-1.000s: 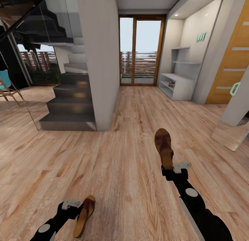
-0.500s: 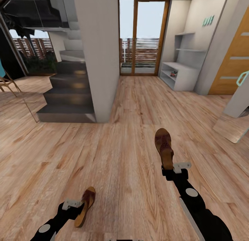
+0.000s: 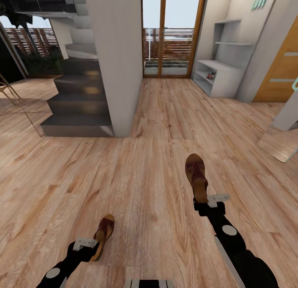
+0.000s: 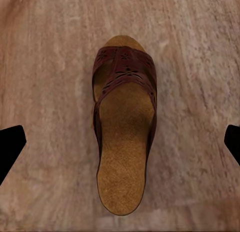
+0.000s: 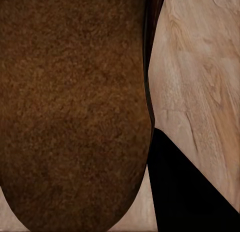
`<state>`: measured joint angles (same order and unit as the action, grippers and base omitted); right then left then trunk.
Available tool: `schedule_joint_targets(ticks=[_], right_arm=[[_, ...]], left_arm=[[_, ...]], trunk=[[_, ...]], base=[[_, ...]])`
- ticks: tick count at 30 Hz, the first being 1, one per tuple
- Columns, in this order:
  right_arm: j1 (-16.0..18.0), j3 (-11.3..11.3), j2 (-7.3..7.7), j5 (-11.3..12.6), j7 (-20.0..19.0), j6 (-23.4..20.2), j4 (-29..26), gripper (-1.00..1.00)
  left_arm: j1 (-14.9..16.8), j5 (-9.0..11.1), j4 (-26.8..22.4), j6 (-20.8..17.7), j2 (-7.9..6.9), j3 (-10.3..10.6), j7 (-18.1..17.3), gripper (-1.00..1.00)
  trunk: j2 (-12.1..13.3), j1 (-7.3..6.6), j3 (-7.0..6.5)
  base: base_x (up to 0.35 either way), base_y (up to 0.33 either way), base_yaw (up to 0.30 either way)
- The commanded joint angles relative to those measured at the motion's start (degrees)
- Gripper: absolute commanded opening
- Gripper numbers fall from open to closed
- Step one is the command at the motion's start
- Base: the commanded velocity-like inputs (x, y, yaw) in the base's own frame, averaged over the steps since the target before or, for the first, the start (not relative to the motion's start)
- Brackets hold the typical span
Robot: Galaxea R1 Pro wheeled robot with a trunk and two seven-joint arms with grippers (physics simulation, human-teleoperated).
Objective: Pick up the two gym shoes and the two sandals from the corridor floor and place them onto the hallstand (shoe rack) in the corridor, making sure they are on the rack and not on the floor. Arrange them so the two gym shoes are next to each other and the two sandals are next to each other.
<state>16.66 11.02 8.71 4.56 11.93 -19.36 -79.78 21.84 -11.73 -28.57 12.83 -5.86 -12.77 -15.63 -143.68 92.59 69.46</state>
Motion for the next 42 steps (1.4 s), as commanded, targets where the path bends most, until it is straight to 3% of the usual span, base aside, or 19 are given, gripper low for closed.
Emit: schedule_joint_targets(ticks=[1, 3, 8, 29, 39, 42], right_arm=[[0.04, 0.21, 0.08, 0.61, 0.63, -0.23, -0.07, -1.00], [0.04, 0.27, 0.08, 0.57, 0.64, -0.23, 0.01, -1.00], [0.04, 0.24, 0.08, 0.60, 0.64, -0.24, -0.07, -1.00], [0.04, 0.23, -0.09, 0.62, 0.64, -0.24, -0.28, -1.00], [0.07, 0.23, -0.09, 0.62, 0.64, -0.24, -0.30, -1.00], [0.05, 0.23, -0.09, 0.62, 0.64, -0.24, -0.35, -1.00]], left_arm=[[0.04, -0.61, 0.02, 0.27, 0.05, -0.44, 0.20, 1.00], [0.04, -0.60, 0.08, 0.36, 0.13, -0.36, 2.99, 1.00], [0.04, -0.54, 0.19, 0.43, 0.22, -0.36, 4.65, 1.00], [0.11, -0.49, 0.27, 0.45, 0.23, -0.50, 4.82, 1.00], [0.13, -0.49, 0.27, 0.52, 0.21, -0.50, 4.82, 1.00], [0.13, -0.49, 0.27, 0.53, 0.21, -0.50, 4.87, 1.00]], trunk=[[-0.04, 0.01, 0.29], [-0.06, 0.06, 0.75], [-0.13, 0.19, 1.86], [-0.41, 0.73, 6.56], [-0.54, 0.99, 9.50], [-0.54, 0.99, 9.75]], base=[[0.000, 0.000, 0.000], [0.000, 0.000, 0.000], [0.000, 0.000, 0.000], [0.000, 0.000, -0.002], [0.000, 0.000, -0.099], [0.000, 0.000, -0.107]])
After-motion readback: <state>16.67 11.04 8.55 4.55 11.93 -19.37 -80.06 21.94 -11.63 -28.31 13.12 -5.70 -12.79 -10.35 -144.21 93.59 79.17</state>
